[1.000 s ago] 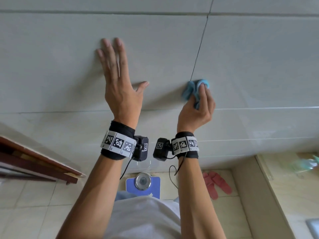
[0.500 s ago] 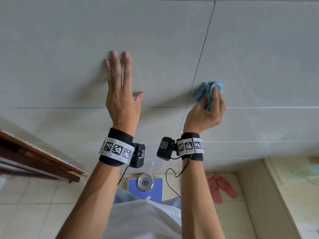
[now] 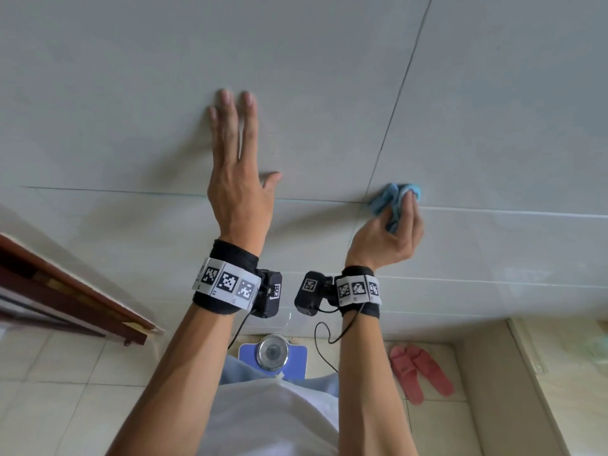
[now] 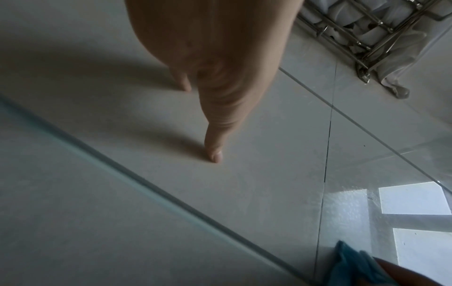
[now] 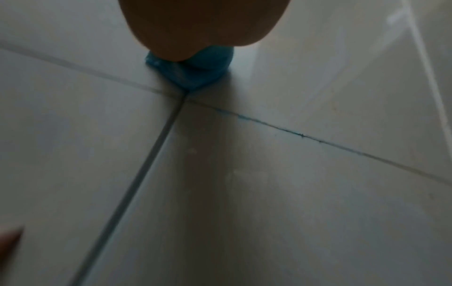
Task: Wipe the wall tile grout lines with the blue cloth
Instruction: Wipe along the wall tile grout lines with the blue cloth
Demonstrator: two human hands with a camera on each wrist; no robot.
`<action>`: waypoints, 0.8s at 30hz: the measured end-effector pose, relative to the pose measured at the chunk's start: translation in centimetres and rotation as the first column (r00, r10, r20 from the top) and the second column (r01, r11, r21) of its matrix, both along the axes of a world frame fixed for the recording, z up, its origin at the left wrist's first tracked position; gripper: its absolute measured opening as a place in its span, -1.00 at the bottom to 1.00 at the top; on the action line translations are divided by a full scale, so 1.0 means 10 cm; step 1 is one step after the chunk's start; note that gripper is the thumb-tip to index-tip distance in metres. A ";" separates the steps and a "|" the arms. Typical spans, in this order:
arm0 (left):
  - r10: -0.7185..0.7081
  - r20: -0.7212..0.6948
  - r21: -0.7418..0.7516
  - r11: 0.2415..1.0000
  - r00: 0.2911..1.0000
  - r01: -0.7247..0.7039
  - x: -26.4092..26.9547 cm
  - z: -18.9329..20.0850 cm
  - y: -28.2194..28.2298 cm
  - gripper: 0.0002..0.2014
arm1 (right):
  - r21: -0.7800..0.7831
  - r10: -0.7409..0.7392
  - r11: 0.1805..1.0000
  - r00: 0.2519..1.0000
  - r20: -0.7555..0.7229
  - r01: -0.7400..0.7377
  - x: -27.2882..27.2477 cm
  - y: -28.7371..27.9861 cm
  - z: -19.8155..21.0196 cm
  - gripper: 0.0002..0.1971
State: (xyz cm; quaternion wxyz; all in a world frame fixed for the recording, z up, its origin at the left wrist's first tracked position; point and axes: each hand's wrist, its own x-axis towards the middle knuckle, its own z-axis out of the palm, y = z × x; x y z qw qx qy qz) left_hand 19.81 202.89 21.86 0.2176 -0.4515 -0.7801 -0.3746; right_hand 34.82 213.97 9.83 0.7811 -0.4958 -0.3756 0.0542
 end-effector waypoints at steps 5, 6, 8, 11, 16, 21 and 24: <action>-0.002 0.023 0.004 1.000 1.000 0.002 0.02 -0.02 0.03 0.24 | 0.068 0.190 0.973 0.935 0.301 -0.220 -0.44 -0.29 -0.05 -0.75; -0.002 0.026 0.002 1.000 1.000 0.002 0.02 -0.03 0.03 0.24 | 0.077 0.214 0.961 0.888 0.406 -0.266 -0.47 -0.33 -0.08 -0.74; -0.011 0.013 -0.009 1.000 1.000 0.011 0.02 -0.05 0.02 0.23 | 0.100 0.173 0.958 0.818 0.548 -0.269 -0.33 -0.28 -0.14 -0.70; -0.012 -0.019 -0.026 1.000 1.000 0.011 0.00 -0.10 -0.01 0.23 | 0.043 0.100 0.992 0.939 0.328 -0.121 -0.02 -0.08 -0.25 -0.74; -0.033 -0.046 -0.060 0.998 0.998 0.030 -0.03 -0.17 -0.05 0.20 | -0.085 0.022 0.996 0.999 -0.027 -0.025 0.02 0.01 -0.28 -0.73; -0.061 -0.075 0.007 0.998 0.995 0.061 -0.04 -0.21 -0.02 -0.04 | -0.091 0.202 0.977 0.973 0.109 -0.193 -0.33 -0.28 -0.33 -0.69; -0.064 -0.092 0.061 0.996 0.994 0.070 -0.03 -0.22 0.00 -0.16 | -0.079 0.289 0.957 0.908 0.304 -0.278 -0.39 -0.41 -0.34 -0.75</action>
